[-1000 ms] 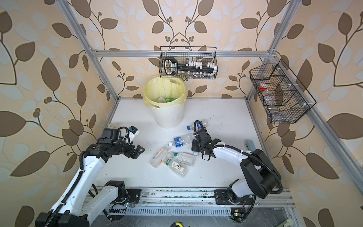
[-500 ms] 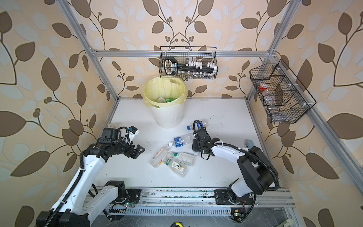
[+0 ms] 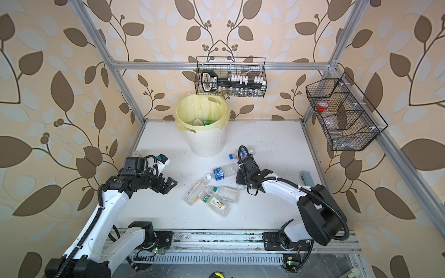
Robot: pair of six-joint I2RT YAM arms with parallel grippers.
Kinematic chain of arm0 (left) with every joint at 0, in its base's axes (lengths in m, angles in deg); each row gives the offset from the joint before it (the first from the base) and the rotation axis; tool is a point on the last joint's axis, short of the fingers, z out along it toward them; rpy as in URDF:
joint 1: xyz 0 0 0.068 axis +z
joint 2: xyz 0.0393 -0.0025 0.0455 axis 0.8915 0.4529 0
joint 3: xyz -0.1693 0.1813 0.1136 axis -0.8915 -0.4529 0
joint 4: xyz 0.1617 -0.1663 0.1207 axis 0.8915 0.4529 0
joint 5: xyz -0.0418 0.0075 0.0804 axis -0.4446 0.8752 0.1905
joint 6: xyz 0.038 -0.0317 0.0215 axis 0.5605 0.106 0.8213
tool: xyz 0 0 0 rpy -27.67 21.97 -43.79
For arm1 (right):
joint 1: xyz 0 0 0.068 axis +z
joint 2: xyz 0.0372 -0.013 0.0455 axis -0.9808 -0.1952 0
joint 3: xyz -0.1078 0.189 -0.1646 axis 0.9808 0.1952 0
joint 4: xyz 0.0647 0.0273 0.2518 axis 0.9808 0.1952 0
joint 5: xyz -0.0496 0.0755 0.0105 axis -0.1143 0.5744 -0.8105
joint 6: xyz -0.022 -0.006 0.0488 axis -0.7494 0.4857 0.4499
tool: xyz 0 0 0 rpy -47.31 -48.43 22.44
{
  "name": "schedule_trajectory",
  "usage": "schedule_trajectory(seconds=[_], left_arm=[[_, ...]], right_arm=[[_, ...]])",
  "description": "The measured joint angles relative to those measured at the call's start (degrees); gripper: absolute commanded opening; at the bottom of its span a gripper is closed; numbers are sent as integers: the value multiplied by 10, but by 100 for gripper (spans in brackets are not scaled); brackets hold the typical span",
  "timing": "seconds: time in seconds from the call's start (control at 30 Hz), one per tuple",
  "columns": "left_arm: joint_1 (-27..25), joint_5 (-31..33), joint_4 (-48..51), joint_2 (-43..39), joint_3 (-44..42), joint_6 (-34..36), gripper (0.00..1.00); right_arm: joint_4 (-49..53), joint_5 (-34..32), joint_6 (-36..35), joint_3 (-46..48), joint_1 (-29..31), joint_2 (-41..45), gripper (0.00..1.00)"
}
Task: Throw the plastic bottles in the bin
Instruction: 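Lower the right gripper onto the clear Ganten bottle and close it, then lift the Ganten bottle with the right gripper and carry it toward the bin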
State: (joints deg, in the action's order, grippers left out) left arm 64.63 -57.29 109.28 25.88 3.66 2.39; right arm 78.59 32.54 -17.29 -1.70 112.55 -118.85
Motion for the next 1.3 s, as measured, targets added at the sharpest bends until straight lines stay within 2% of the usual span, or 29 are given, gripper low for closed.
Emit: schedule_trajectory(seconds=[0.43,0.9,1.3], left_arm=[[8,-2,1,0,0,0,99],[21,-2,1,-2,0,0,99],[34,-11,2,-3,0,0,99]], right_arm=[[-1,-1,18,42,3,116,47],[-9,-7,22,45,10,256,46],[1,-2,19,12,16,281,46]])
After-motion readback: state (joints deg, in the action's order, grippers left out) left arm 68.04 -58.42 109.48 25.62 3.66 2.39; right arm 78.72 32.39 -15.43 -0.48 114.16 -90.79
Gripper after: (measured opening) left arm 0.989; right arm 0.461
